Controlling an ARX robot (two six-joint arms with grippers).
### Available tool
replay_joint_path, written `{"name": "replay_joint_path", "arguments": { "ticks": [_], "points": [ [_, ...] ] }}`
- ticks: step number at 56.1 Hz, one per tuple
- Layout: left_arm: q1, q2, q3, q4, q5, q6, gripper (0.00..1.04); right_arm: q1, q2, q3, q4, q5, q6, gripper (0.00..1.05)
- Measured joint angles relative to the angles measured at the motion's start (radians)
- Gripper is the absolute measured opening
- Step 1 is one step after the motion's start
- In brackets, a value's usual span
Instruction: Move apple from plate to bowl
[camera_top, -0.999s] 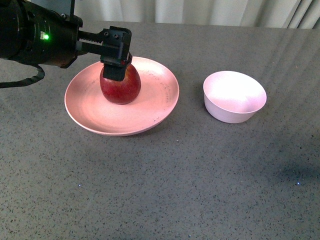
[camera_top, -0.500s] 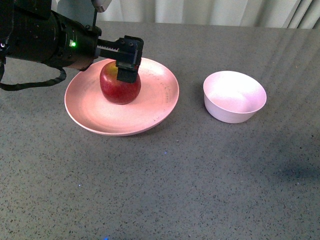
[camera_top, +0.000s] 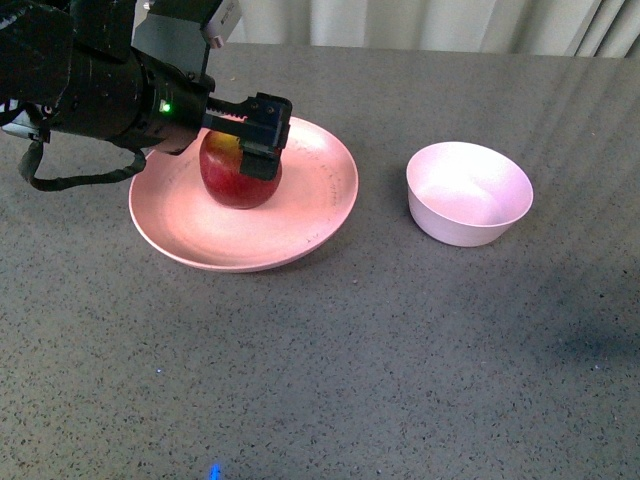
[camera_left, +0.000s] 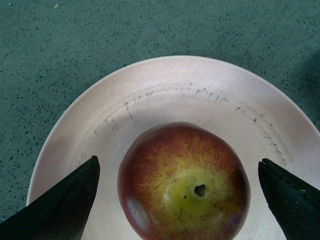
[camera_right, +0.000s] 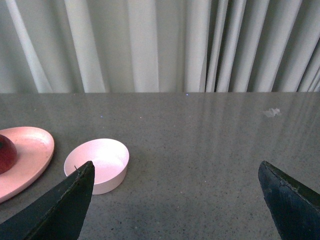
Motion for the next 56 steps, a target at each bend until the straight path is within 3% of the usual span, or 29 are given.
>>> {"name": "replay_joint_path", "arguments": {
  "ticks": [29,39,56],
  "points": [
    [-0.008,0.038,0.021,-0.018,-0.027,0.018,0.96,0.0,0.0,0.0,0.0,0.0,0.0,0.96],
    [-0.013,0.038,0.021,-0.018,-0.04,0.026,0.75,0.0,0.0,0.0,0.0,0.0,0.0,0.96],
    [-0.038,0.018,0.03,-0.033,-0.048,0.032,0.73,0.0,0.0,0.0,0.0,0.0,0.0,0.96]
  ]
}}
